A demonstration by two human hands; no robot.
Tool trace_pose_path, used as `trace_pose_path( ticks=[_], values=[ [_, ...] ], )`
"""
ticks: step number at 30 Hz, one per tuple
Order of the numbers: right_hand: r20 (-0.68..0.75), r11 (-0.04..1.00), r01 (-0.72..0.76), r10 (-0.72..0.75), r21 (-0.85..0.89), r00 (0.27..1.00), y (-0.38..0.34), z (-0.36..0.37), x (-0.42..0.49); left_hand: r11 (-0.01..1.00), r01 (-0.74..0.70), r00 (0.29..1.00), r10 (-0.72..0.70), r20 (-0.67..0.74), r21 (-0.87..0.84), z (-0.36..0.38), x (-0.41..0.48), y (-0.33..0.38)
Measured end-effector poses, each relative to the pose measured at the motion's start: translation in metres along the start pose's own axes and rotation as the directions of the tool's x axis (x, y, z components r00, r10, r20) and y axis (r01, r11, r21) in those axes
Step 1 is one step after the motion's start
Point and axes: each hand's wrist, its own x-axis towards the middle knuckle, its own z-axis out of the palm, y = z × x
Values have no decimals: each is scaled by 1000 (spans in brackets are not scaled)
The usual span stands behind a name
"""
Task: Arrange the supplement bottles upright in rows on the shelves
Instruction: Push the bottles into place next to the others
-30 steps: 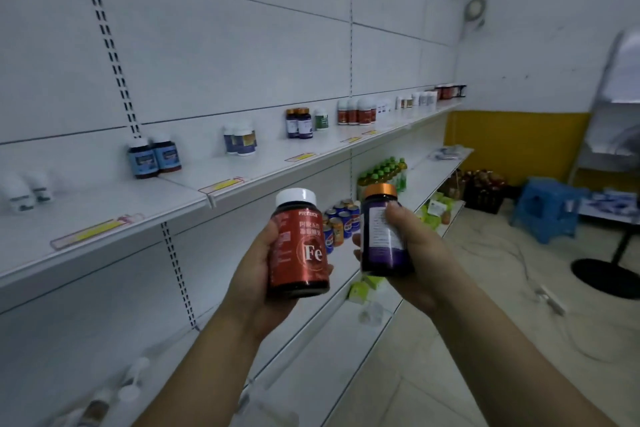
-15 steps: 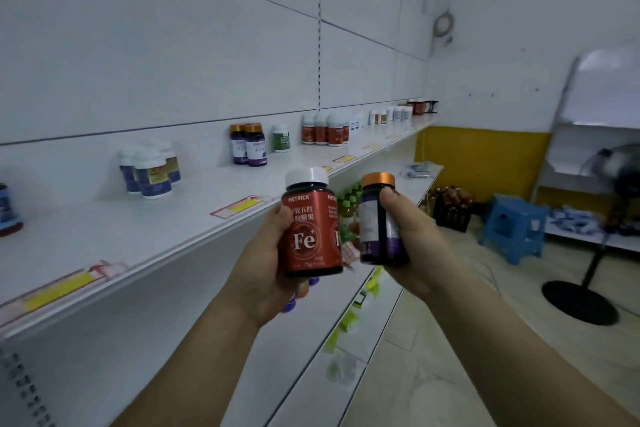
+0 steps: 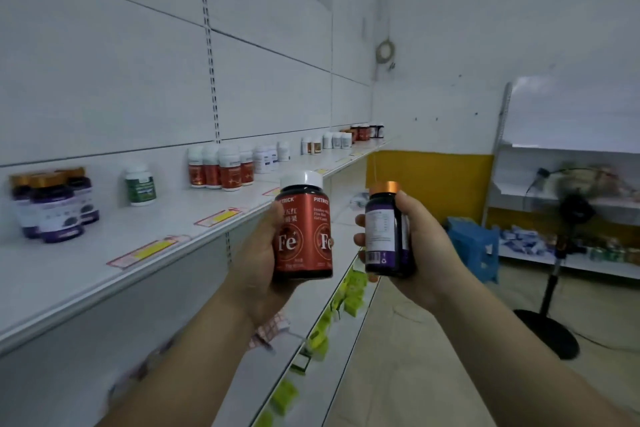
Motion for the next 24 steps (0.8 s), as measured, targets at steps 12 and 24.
trace_pose_path(
  ticks=[12, 24],
  values=[
    [37, 1000, -13, 13, -18, 999, -96, -170, 188, 995, -35, 999, 34, 15, 90, 109, 236, -89],
    [47, 986, -46, 39, 161, 998, -123, -314, 428, 999, -49, 993, 47, 110, 12, 134, 525, -178]
  ],
)
